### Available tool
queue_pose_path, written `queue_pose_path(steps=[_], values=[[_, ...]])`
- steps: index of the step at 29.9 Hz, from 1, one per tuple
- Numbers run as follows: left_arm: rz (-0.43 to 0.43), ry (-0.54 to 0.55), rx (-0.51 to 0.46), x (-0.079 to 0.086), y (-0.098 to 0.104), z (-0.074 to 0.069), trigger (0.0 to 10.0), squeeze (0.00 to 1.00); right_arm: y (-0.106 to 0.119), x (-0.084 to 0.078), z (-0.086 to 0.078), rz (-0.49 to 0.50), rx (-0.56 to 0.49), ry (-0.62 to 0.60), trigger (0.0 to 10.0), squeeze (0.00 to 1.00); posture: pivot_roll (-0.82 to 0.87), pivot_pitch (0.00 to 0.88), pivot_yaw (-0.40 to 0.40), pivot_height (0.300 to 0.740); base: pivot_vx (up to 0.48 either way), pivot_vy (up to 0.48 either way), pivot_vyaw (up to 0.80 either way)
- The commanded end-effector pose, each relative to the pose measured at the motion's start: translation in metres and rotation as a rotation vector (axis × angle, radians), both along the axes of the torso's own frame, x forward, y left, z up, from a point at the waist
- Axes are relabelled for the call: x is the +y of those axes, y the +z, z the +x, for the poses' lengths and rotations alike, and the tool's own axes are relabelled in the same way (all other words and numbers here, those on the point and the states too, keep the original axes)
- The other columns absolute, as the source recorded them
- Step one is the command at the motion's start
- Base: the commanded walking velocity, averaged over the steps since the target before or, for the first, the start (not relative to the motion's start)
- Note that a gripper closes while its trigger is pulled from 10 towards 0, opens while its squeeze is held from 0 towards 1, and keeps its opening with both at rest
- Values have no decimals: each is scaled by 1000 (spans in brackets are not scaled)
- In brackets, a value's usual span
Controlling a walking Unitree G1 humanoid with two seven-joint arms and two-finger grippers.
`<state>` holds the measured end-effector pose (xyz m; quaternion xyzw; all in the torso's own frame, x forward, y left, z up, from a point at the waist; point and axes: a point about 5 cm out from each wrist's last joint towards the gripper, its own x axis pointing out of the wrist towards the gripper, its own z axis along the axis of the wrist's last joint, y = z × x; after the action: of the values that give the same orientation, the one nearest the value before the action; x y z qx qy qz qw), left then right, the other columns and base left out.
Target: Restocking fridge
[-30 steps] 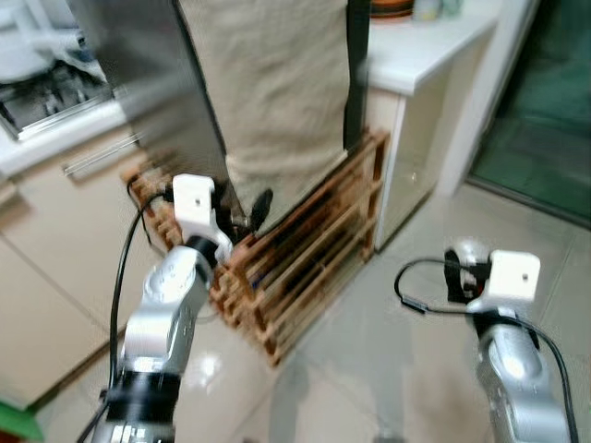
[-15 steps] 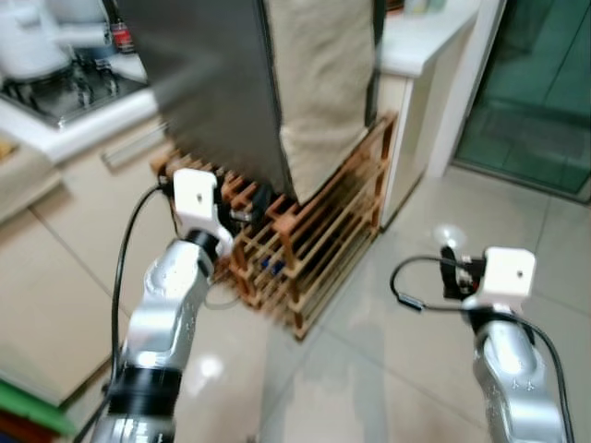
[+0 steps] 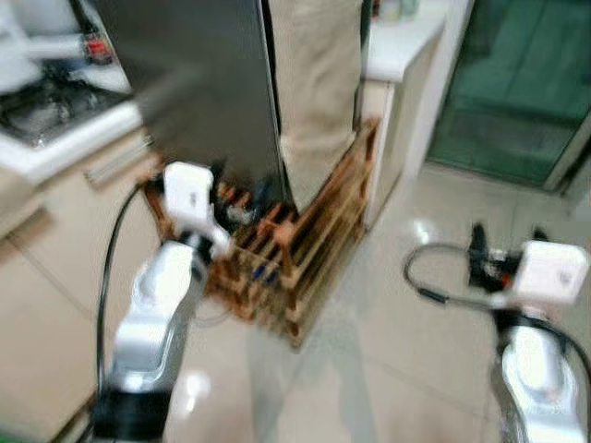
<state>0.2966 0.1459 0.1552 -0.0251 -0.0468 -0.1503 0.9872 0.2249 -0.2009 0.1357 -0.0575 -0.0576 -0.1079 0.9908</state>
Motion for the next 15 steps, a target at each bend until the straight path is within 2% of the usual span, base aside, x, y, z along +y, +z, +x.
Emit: queue_pose_path(steps=[1,6,11,15], values=[[0,-14,-21,-9,8,5,10000,0,0,-2,4,-8,10,-5,10000,0,-154,0,101,740,480,0,0],[-1,-18,-18,-15,14,7,10000,0,4,5,8,-18,8,21,10000,0,-154,0,105,740,461,0,0],[-2,9,-13,-11,15,9,10000,0,1,6,10,-16,20,30,10000,0,-152,0,106,740,439,0,0],[-17,75,-8,-3,16,13,10000,0,-2,8,12,-15,33,40,10000,0,-152,0,106,740,232,264,0]])
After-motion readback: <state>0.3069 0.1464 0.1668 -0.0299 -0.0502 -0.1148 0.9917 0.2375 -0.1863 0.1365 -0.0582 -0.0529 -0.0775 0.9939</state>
